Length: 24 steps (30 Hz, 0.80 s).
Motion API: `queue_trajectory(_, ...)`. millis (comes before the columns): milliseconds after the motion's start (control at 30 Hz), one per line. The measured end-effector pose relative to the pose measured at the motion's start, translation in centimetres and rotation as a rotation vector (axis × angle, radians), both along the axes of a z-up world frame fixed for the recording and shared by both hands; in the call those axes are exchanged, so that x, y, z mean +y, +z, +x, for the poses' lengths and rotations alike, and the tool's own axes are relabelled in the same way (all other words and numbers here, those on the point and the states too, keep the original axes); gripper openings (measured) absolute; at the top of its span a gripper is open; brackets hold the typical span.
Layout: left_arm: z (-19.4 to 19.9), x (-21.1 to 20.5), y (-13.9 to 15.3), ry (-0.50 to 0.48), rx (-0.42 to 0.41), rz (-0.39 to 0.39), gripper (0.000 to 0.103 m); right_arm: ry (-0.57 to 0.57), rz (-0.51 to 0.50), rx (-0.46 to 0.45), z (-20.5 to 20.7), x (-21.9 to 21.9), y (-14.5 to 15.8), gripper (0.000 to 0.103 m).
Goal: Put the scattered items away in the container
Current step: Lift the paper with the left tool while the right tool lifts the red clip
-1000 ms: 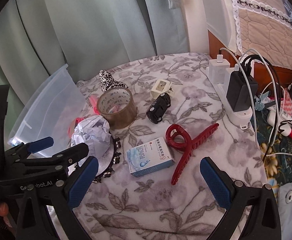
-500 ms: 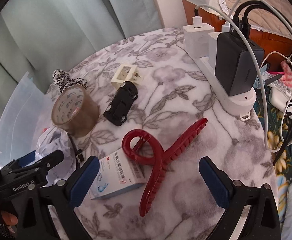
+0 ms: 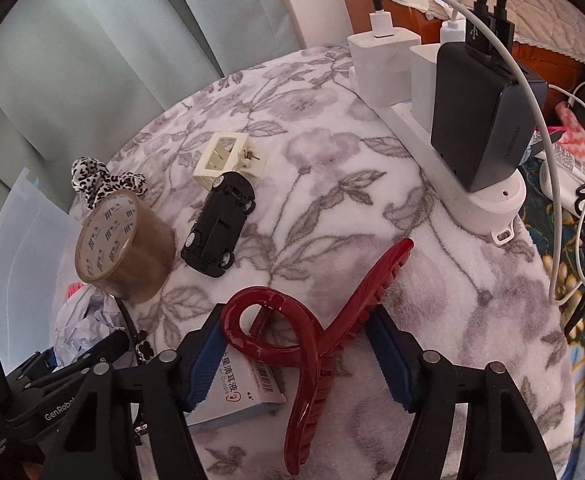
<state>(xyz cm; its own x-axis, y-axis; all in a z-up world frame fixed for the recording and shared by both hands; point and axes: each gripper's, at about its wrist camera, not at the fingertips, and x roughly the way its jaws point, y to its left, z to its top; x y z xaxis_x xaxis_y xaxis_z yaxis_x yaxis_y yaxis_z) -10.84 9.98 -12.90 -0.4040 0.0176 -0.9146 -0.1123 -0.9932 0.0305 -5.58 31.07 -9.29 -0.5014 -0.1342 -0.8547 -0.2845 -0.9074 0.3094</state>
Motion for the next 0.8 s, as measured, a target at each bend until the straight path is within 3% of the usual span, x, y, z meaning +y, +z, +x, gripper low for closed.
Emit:
queue_trajectory(333, 1.9, -0.6, 2.4, 0.007, 0.043, -0.012, 0.075, -0.038, -0.03, 0.028, 1.6, 0.2, 1.4, 0.071)
queue_trajectory(800, 4.7, 0.1, 8.2, -0.031, 0.139, -0.006, 0.075, -0.085, -0.06, 0.196, 5.7, 0.1, 6.8, 0.071)
